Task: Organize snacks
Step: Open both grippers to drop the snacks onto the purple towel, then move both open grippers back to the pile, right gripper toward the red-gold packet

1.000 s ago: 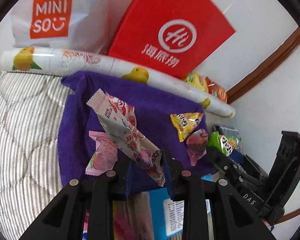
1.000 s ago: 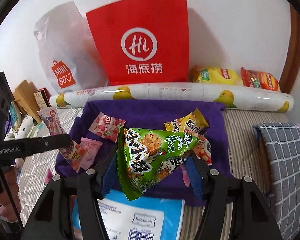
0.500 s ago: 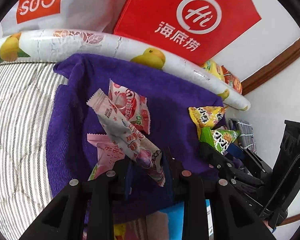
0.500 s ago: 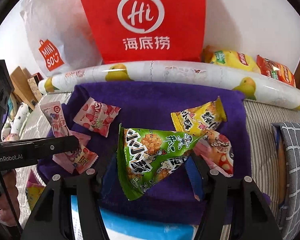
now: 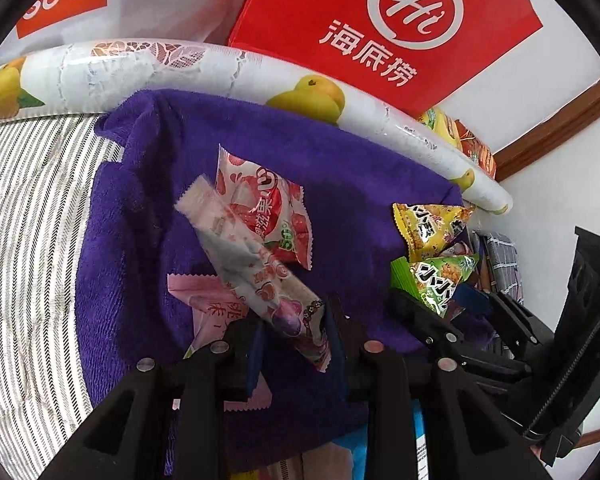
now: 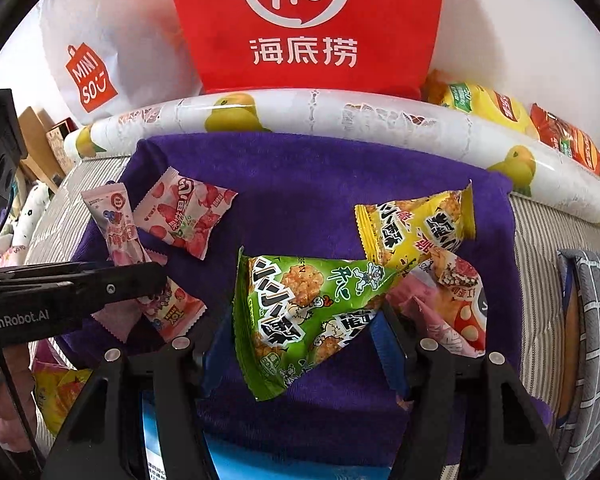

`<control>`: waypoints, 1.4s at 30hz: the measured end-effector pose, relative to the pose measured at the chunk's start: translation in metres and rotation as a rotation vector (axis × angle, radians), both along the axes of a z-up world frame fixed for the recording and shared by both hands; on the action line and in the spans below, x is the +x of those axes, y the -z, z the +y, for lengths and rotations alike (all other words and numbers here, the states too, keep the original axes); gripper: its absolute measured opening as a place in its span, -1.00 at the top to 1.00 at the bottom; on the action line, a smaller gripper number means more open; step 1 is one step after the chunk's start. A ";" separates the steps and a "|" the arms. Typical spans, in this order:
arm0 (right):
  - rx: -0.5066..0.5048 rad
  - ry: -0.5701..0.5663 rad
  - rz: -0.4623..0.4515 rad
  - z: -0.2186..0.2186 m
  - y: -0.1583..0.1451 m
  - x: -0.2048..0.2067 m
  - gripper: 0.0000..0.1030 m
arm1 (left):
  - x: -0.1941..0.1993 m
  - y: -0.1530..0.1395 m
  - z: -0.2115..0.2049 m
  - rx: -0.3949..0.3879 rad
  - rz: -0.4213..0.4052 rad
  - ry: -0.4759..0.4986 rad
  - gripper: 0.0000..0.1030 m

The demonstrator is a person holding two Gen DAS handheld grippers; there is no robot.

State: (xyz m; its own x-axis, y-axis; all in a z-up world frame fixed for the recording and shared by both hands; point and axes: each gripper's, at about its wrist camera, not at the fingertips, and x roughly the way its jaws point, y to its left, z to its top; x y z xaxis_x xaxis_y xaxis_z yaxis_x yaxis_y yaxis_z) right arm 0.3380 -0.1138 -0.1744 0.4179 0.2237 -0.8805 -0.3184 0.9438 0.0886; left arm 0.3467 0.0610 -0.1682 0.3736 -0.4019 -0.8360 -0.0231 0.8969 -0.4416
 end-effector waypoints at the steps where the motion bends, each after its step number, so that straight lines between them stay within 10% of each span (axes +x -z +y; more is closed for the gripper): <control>1: 0.000 -0.005 0.008 0.000 0.001 0.000 -0.42 | 0.000 0.001 0.000 -0.006 0.006 0.004 0.34; 8: 0.027 0.005 -0.013 -0.001 -0.012 -0.004 -0.62 | -0.011 -0.016 0.001 0.013 -0.021 0.016 -0.15; 26: 0.080 0.077 -0.199 -0.021 -0.087 -0.106 -0.61 | -0.100 -0.069 0.039 0.024 -0.109 -0.039 -0.15; 42: 0.161 0.086 -0.081 -0.024 -0.061 -0.207 -0.39 | -0.183 -0.087 0.051 0.139 -0.181 -0.109 -0.15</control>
